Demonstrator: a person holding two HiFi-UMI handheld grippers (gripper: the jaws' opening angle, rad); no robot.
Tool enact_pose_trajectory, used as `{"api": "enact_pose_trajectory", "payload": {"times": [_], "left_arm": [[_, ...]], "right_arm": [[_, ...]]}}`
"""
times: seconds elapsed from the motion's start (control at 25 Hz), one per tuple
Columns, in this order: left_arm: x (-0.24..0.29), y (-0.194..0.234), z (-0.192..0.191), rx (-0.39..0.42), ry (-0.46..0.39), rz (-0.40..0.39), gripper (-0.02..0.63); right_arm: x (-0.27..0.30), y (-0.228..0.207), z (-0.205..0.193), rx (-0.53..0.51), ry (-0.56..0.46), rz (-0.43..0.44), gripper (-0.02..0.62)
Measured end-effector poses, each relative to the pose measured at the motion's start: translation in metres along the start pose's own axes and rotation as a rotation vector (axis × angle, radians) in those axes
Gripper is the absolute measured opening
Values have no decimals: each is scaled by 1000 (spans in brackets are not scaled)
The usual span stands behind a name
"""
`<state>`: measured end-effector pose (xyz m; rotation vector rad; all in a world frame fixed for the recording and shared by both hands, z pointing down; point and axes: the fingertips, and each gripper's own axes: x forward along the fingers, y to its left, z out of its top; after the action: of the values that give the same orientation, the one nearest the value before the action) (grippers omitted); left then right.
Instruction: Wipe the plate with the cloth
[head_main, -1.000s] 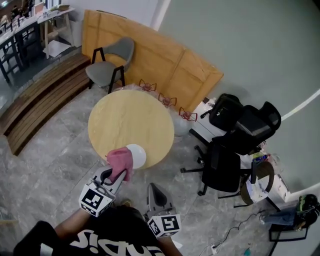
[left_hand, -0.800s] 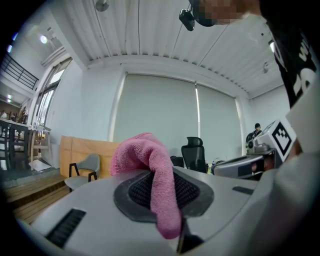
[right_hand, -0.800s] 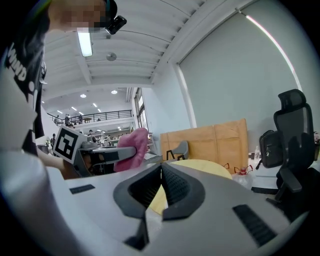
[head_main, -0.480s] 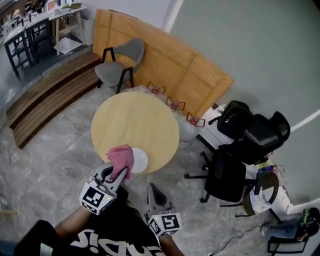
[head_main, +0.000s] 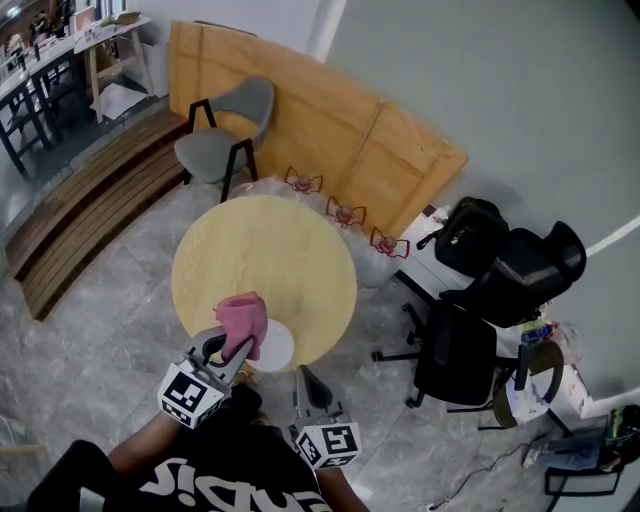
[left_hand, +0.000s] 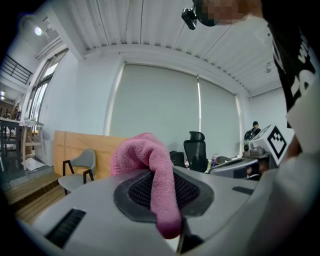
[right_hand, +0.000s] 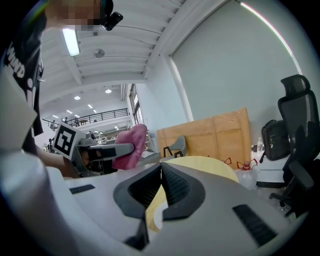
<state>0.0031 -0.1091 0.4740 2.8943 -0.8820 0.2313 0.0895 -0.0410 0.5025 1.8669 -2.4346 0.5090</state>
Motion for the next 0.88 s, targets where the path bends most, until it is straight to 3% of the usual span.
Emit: {"api": "enact_pose_trajectory", "payload": {"times": [0.36,0.48,0.64,0.88], "left_arm": [[30,49,-27,-22,75,-65,63],[42,56,-56,-56,167,-100,63],[54,61,-108,-135,308,-143,63],[63,72,-169,-187,508,-147,63]], "right_arm": [[65,-21,-13,44,83,-33,21],[79,-41,-32,72,151,-63,21],[96,-68,-85,136,316,-63,23],[110,-97,-165,166,560,-35,25]]}}
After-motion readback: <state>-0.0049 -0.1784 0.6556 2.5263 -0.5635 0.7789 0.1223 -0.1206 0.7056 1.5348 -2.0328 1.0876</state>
